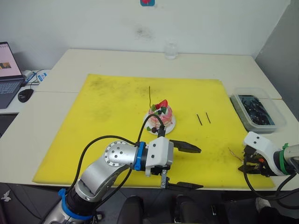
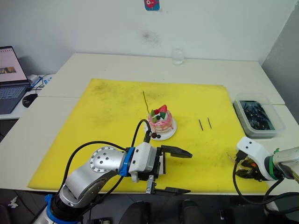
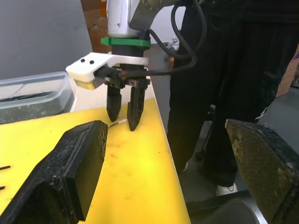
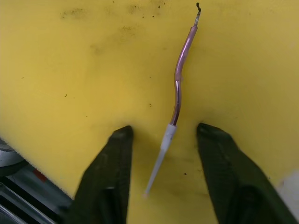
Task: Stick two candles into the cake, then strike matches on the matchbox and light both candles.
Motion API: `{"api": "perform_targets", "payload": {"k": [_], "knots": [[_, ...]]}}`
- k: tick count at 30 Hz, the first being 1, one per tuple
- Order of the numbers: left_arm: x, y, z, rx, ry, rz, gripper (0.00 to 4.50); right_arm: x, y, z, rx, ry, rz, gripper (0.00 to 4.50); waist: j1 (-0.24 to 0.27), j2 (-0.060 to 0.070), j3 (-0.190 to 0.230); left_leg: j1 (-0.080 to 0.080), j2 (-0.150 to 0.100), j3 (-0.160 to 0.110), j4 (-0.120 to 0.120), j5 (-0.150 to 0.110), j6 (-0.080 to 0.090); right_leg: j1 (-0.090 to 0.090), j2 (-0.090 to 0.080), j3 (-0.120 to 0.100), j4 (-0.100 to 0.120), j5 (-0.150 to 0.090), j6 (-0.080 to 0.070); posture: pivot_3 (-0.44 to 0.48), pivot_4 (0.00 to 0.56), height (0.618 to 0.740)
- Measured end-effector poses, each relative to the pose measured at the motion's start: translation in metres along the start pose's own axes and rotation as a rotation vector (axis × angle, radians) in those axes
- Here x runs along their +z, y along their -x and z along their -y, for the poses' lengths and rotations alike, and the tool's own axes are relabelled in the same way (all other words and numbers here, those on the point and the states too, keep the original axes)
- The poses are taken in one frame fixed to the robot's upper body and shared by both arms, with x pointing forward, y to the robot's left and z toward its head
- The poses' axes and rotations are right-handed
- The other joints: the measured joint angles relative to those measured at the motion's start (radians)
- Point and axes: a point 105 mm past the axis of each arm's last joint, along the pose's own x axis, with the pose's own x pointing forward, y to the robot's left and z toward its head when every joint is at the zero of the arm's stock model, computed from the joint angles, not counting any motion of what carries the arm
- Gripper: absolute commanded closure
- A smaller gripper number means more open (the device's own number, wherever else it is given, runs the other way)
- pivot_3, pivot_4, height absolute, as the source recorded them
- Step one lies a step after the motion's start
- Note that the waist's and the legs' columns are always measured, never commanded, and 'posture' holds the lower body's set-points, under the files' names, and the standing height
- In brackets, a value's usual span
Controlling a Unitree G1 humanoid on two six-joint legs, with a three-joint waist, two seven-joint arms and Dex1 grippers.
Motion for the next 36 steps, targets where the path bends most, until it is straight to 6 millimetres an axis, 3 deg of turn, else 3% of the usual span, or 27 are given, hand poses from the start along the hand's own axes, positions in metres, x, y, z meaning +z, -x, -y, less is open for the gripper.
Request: {"api": "perform_targets", "payload": {"k": [4,12,15,19,21,24,29,33,36], "knots": [[-0.001,-0.001,0.001,0.001,0.005,-0.005,0.0,-0.001,0.0,0.001,-0.006,-0.004,-0.004,4.45,0.0,0.0,0.0,0.0,0.0,0.0,0.0,0.0,0.0,0.0,0.0,0.0,0.0,0.0,0.0,0.0,0.15,0.74],[-0.006,0.002,0.003,0.007,0.019,-0.025,0.0,0.003,0.002,0.002,0.004,-0.017,0.002,4.45,0.0,0.0,0.0,0.0,0.0,0.0,0.0,0.0,0.0,0.0,0.0,0.0,0.0,0.0,0.0,0.0,0.15,0.74],[-0.003,0.009,-0.002,0.059,0.029,-0.022,0.0,0.015,0.012,0.005,0.004,-0.029,0.054,4.45,-0.002,0.0,0.0,0.0,0.0,0.0,0.0,0.0,0.0,0.0,0.0,0.0,0.001,0.0,0.0,0.0,0.15,0.74],[-0.006,0.03,-0.008,0.168,0.086,-0.049,0.0,0.064,0.041,0.008,-0.015,0.003,0.292,4.45,-0.01,0.0,0.0,0.001,0.001,-0.001,0.0,0.0,0.0,0.0,0.002,0.0,0.001,0.0,0.0,0.0,0.15,0.74],[-0.009,0.044,-0.011,0.244,0.131,-0.05,0.0,0.101,0.047,0.003,-0.012,0.026,0.505,4.45,-0.019,-0.001,0.0,0.001,0.001,-0.001,0.0,0.0,0.0,0.0,0.004,0.0,0.001,0.0,0.0,0.0,0.15,0.74],[-0.006,0.07,-0.024,0.389,0.155,-0.041,0.0,0.149,0.044,-0.014,0.012,0.036,0.792,4.45,-0.023,-0.001,0.0,0.001,0.001,-0.002,-0.001,0.0,0.0,-0.001,0.005,-0.001,0.002,0.0,0.0,0.0,0.15,0.74],[-0.007,0.105,-0.036,0.6,0.138,-0.068,0.0,0.209,0.033,-0.036,-0.03,-0.007,1.185,4.45,-0.023,0.0,0.001,0.0,0.002,-0.001,-0.002,0.0,0.0,-0.002,0.005,0.001,0.001,0.0,-0.001,0.0,0.15,0.74],[-0.015,0.119,-0.039,0.657,0.16,-0.097,0.0,0.231,0.018,-0.043,-0.071,-0.019,1.362,4.45,-0.019,0.0,0.001,-0.001,0.002,0.0,-0.001,0.0,0.0,-0.001,0.001,0.001,0.001,0.0,-0.001,0.0,0.15,0.74],[-0.014,0.124,-0.042,0.685,0.159,-0.092,0.0,0.234,-0.001,-0.048,-0.054,-0.043,1.402,4.45,-0.019,0.0,0.001,0.0,0.001,0.001,0.0,0.0,0.0,-0.001,-0.001,0.001,0.001,0.001,0.0,0.0,0.15,0.74]]}}
